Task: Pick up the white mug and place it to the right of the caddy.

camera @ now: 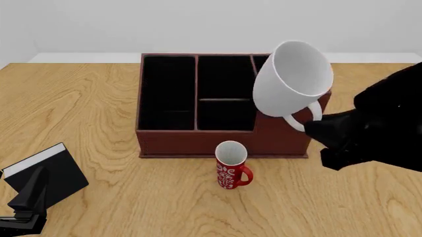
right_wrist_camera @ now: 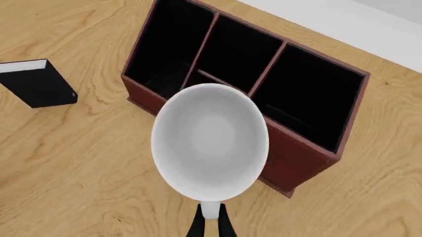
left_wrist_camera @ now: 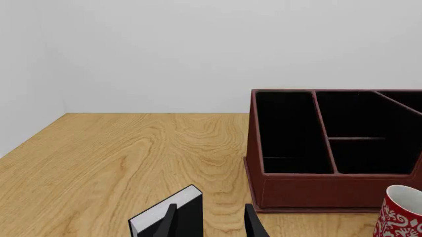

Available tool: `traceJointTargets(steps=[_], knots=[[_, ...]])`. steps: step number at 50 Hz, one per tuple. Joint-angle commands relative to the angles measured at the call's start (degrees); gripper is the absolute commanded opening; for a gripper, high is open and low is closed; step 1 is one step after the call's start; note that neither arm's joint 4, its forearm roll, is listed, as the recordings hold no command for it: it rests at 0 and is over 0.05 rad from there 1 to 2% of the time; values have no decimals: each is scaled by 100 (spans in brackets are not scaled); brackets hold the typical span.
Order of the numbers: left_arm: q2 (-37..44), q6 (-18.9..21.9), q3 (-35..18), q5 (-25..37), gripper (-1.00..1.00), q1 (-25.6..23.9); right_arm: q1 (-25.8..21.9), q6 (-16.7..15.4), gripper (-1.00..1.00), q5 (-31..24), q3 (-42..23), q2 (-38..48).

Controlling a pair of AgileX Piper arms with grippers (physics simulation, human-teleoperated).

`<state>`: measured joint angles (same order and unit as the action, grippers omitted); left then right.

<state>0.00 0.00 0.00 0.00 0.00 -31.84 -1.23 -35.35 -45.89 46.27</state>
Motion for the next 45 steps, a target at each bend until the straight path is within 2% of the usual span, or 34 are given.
traceJointTargets(steps=[1,29,33,45], knots=[[0,0,0,0,100,0,490,48,-100,-368,61,-523],[0,0,0,0,100,0,1690,180,-100,-939,443,-1562],[0,0,0,0,100,0,1821,200,-100,-794,674,-1651],[0,0,0,0,100,0,2305,228,-100,-1214,531,-1952]])
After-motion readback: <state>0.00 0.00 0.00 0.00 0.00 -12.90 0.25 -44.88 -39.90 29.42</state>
